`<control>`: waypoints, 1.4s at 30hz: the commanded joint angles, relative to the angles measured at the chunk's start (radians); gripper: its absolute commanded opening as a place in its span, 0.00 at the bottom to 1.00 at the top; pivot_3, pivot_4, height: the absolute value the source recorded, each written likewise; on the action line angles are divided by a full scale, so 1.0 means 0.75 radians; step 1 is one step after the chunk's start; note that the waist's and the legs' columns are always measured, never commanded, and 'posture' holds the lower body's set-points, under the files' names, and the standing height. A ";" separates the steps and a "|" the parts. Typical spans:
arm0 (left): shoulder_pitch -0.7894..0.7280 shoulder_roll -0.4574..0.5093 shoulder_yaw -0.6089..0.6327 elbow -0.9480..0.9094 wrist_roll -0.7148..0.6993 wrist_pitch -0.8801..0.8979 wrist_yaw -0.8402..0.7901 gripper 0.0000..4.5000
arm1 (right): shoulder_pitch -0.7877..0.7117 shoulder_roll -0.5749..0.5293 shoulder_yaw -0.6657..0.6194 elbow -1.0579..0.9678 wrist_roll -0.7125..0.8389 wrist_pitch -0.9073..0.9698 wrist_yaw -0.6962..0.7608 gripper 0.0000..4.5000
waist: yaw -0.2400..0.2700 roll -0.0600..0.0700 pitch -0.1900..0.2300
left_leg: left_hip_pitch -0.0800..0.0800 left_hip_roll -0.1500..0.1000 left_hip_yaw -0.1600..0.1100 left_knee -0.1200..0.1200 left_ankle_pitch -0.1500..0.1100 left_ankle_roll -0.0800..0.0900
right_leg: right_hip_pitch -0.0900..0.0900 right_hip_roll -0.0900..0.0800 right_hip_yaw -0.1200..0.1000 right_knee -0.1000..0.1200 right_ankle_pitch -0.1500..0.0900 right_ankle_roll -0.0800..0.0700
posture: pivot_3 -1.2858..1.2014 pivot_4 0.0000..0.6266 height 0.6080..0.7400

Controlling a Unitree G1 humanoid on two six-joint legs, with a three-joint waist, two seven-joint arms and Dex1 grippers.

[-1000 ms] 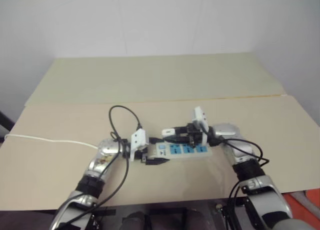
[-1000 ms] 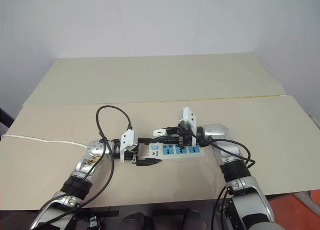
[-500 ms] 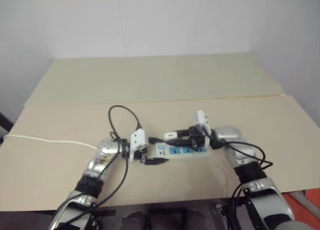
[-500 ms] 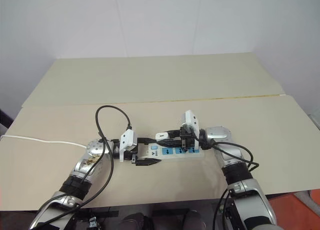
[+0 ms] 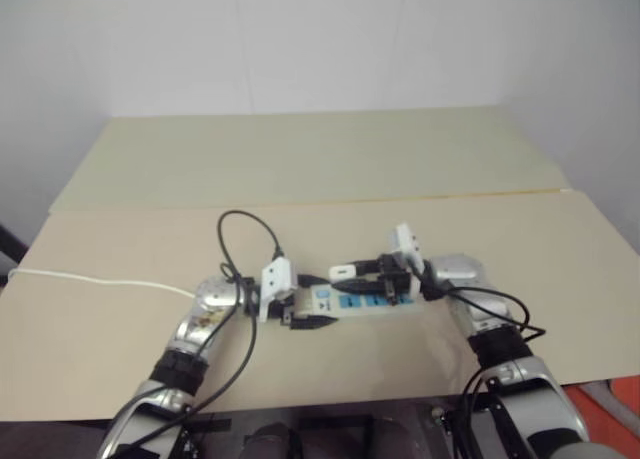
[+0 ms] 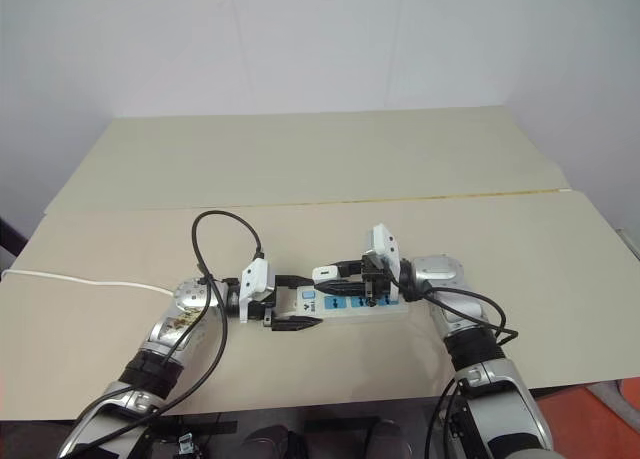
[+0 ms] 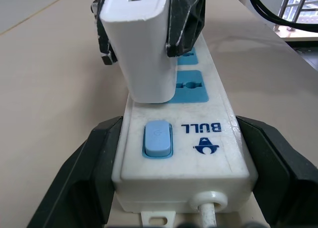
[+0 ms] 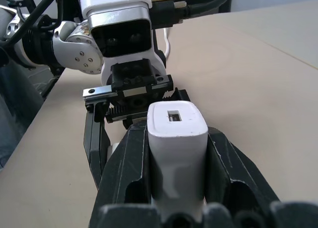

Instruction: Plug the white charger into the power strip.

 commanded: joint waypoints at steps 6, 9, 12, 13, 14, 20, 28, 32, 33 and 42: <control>0.047 0.078 -0.015 0.012 0.019 0.039 -0.033 0.72 | 0.043 -0.150 -0.050 0.145 -0.072 -0.087 0.043 0.25 | 0.007 0.000 0.000 | 0.000 0.000 0.000 0.000 0.000 0.000 | 0.000 0.000 0.000 0.000 0.000 0.000 | 0.52 0.24 1.00; 0.045 0.087 -0.012 0.011 0.018 0.040 -0.036 0.72 | 0.036 -0.166 -0.058 0.171 -0.068 -0.102 0.057 0.25 | 0.007 0.000 0.000 | 0.000 0.000 0.000 0.000 0.000 0.000 | 0.000 0.000 0.000 -0.001 0.000 0.000 | 0.52 0.24 1.00; 0.044 0.093 -0.010 0.012 0.019 0.039 -0.037 0.72 | 0.029 -0.189 -0.065 0.195 -0.066 -0.112 0.070 0.25 | 0.008 0.000 0.000 | 0.000 0.000 0.000 0.000 0.000 0.000 | 0.001 -0.001 0.000 0.000 0.000 0.000 | 0.52 0.24 1.00; 0.044 0.094 -0.010 0.012 0.020 0.039 -0.036 0.72 | 0.029 -0.198 -0.067 0.205 -0.066 -0.117 0.075 0.25 | 0.009 0.000 0.000 | 0.000 0.000 0.000 0.000 0.000 0.000 | 0.001 -0.001 0.000 0.000 0.000 0.000 | 0.52 0.24 1.00; 0.046 0.095 -0.010 0.010 0.020 0.039 -0.035 0.72 | 0.030 -0.207 -0.067 0.215 -0.069 -0.122 0.080 0.25 | 0.010 0.000 0.000 | 0.000 0.000 0.000 0.000 0.000 0.000 | 0.001 -0.001 0.000 -0.001 0.000 0.000 | 0.52 0.24 1.00; 0.055 0.102 -0.015 -0.002 0.016 0.042 -0.027 0.72 | 0.052 -0.258 -0.063 0.249 -0.074 -0.156 0.110 0.25 | 0.016 0.000 0.000 | 0.000 -0.001 -0.001 0.000 0.000 0.000 | 0.002 -0.002 -0.001 -0.001 0.000 0.000 | 0.52 0.24 1.00; 0.042 0.092 -0.028 0.011 0.019 0.040 -0.021 0.72 | 0.010 -0.170 -0.016 0.179 -0.067 -0.125 0.071 0.25 | 0.015 0.000 0.000 | 0.001 -0.001 -0.001 0.000 0.000 0.000 | 0.003 -0.002 -0.001 -0.001 0.000 0.000 | 0.52 0.24 1.00; 0.035 0.081 -0.031 0.026 0.025 0.035 0.001 0.72 | -0.019 -0.110 0.036 0.153 -0.077 -0.108 0.053 0.25 | 0.006 0.000 0.000 | 0.003 0.000 -0.001 0.000 0.000 0.000 | 0.003 -0.002 -0.001 -0.001 0.000 0.000 | 0.52 0.24 1.00; 0.033 0.077 -0.030 0.035 0.029 0.029 0.014 0.72 | -0.026 -0.095 0.049 0.152 -0.085 -0.111 0.049 0.25 | 0.004 0.000 0.000 | 0.003 0.000 -0.001 0.000 0.000 0.000 | 0.003 -0.002 0.000 -0.001 0.000 -0.001 | 0.52 0.24 1.00; -0.026 0.046 -0.014 0.170 0.066 -0.049 0.112 0.72 | -0.118 -0.042 0.080 0.248 -0.145 -0.152 0.053 0.25 | -0.005 0.000 0.000 | 0.022 0.001 -0.001 -0.002 -0.003 0.002 | 0.017 -0.006 0.000 -0.001 0.000 -0.003 | 0.52 0.24 1.00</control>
